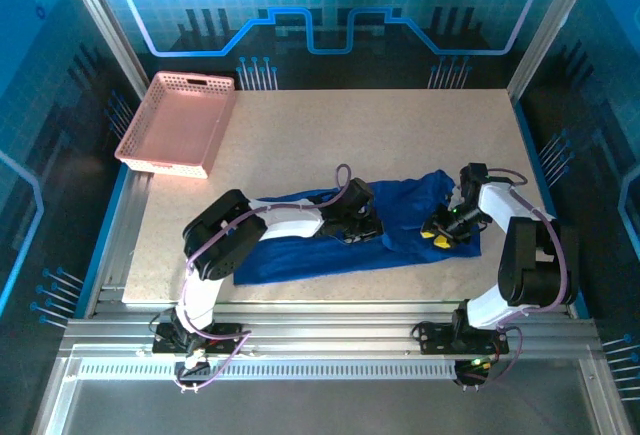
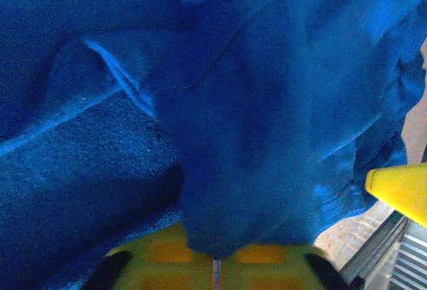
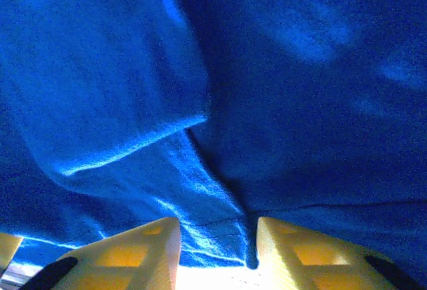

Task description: Fold and stack the t-shirts

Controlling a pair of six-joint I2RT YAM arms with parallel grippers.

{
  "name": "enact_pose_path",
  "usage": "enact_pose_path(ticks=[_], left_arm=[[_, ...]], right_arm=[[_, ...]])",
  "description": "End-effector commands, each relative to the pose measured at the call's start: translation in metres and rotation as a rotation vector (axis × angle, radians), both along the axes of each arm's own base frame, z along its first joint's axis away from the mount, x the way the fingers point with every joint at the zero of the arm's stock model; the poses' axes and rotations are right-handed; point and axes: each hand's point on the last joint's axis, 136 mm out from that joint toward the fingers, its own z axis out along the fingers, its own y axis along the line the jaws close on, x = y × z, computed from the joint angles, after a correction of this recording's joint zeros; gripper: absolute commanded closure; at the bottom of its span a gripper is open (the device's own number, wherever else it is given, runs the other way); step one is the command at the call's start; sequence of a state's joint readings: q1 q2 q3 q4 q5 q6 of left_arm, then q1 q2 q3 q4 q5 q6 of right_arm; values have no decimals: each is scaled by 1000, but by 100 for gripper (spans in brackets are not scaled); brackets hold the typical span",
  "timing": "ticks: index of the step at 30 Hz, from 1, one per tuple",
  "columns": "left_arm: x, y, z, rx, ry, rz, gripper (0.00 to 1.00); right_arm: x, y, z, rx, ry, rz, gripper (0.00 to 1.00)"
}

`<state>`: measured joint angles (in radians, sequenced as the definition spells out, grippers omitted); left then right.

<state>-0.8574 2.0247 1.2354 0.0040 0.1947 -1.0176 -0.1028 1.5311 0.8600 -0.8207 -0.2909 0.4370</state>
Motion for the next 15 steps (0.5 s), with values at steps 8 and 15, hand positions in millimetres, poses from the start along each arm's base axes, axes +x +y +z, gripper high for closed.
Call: enact_pose_path(ticks=[8, 15], left_arm=[[4, -3, 26, 1, -29, -29, 100], [-7, 3, 42, 23, 14, -52, 100]], right_arm=[[-15, 8, -6, 29, 34, -1, 75], [-9, 2, -10, -2, 26, -10, 92]])
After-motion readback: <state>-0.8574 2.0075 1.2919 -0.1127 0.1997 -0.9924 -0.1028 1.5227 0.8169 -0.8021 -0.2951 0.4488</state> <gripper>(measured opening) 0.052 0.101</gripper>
